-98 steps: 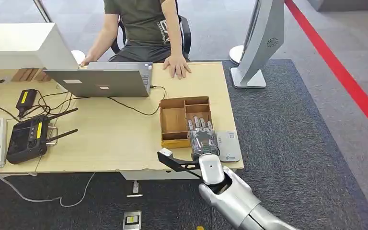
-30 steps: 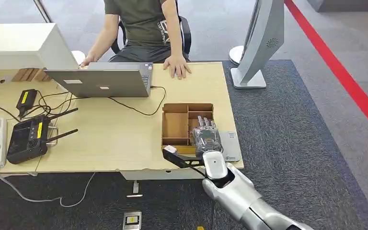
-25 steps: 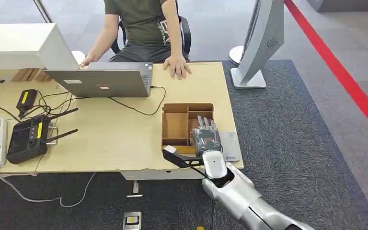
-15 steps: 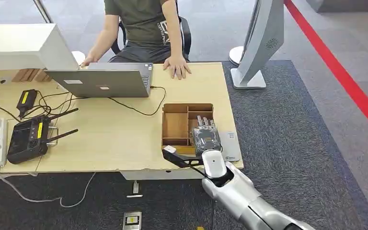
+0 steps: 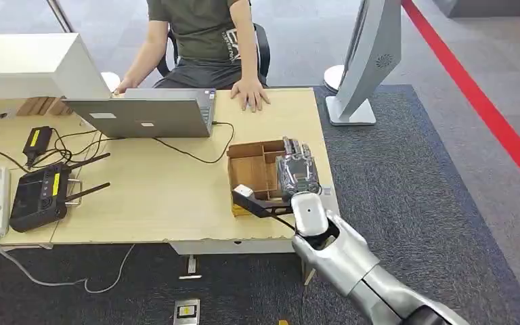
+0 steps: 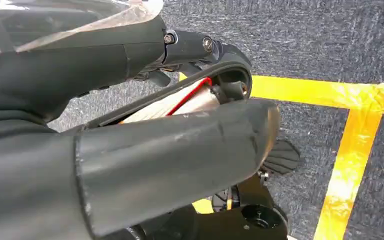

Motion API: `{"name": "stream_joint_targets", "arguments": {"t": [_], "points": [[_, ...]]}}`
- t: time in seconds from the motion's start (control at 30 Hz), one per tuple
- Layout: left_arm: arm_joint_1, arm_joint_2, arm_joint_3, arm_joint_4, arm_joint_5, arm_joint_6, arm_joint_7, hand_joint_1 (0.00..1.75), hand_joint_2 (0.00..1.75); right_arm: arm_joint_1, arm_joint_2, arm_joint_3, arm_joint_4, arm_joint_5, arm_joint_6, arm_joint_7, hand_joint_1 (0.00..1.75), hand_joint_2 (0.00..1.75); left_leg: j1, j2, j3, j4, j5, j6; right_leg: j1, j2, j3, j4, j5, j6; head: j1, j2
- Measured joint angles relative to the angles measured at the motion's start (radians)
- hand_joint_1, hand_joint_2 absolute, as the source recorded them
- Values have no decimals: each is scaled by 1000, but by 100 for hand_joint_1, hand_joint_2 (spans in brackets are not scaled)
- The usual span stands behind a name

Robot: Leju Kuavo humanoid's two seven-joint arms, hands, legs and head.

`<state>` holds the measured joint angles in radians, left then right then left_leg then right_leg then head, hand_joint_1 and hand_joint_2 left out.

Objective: Pass the card to the sensor for recognition and then transmit it.

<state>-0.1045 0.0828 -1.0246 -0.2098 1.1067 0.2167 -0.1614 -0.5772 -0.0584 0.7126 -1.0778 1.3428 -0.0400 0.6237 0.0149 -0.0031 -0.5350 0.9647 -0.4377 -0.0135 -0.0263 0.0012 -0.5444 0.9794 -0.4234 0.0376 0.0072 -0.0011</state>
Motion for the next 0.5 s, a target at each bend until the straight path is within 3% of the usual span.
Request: {"name": "stream_joint_targets", "arguments": {"t": [0.5], "points": [[0, 0, 0, 0, -3, -1, 0, 0, 0, 6, -52, 0, -167, 16, 5, -2, 175, 175, 0, 0, 0, 0, 0, 0, 0, 0, 0, 0, 0, 0, 0, 0]]}}
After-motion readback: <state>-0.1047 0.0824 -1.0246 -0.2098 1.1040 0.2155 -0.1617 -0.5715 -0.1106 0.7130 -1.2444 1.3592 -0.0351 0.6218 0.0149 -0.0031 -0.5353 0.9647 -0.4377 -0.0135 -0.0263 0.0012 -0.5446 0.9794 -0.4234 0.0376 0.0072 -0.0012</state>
